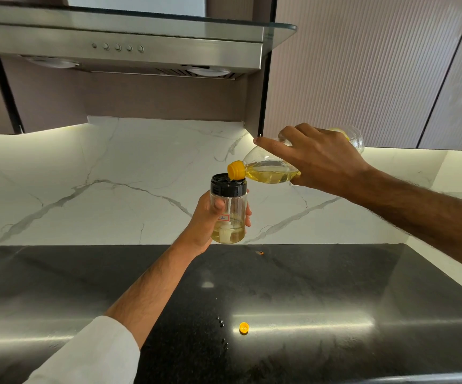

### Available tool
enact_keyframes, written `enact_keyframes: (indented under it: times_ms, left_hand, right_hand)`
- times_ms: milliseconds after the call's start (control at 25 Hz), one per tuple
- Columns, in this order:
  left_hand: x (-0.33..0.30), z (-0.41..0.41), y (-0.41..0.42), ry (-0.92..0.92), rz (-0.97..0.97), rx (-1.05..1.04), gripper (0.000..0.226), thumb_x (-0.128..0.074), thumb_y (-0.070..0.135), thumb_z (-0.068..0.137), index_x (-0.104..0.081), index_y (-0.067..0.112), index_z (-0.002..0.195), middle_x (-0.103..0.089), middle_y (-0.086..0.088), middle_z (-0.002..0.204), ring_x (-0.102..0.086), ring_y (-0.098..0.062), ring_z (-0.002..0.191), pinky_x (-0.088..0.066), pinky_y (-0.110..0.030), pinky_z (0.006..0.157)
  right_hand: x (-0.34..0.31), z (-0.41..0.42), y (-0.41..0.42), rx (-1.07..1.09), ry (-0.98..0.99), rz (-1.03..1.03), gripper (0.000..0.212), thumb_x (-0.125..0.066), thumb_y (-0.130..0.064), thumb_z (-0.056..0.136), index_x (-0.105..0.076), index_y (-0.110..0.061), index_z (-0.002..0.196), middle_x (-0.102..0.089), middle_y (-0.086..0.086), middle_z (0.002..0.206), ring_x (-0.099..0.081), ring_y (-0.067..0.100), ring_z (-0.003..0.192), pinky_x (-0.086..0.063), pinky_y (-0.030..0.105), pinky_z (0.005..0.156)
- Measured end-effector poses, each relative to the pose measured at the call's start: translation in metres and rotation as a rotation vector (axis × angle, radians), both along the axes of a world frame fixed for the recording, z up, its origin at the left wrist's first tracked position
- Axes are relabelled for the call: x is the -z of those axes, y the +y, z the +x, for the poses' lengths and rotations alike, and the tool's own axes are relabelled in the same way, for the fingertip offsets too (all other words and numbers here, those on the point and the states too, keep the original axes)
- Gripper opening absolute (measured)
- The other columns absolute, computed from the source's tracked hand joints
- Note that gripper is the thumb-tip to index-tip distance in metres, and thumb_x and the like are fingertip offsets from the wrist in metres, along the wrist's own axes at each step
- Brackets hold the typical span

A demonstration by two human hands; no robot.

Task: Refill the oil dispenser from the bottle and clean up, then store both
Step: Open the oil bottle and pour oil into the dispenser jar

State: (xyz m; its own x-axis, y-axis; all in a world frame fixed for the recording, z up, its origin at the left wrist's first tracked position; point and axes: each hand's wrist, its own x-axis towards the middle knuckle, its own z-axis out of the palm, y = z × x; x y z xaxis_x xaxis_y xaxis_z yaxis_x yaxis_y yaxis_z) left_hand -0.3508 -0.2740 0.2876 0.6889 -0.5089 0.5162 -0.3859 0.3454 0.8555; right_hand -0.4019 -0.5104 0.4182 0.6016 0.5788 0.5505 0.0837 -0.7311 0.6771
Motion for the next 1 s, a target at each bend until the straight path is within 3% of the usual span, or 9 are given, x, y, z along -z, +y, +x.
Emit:
enact_keyframes:
  times_ms: [1000]
  left_hand:
    - [-0.0002,0.0002,0.0006,0.008,0.003,0.004,0.102,-0.072,0.088,0.054,-0.059,0.014,0.123,-0.076,-0.006,0.094,-0.073,-0.025,0.079,-0.061,-0.044,0.077]
  right_hand:
    - [0.0006,-0.0005,0.0009,-0.002,-0.017,-0.011,0.117,-0.100,-0.038,0.055,-0.029,-0.025,0.146,-0.065,0.020,0.117,-0.067,0.035,0.093,-0.061,0.048,0.066]
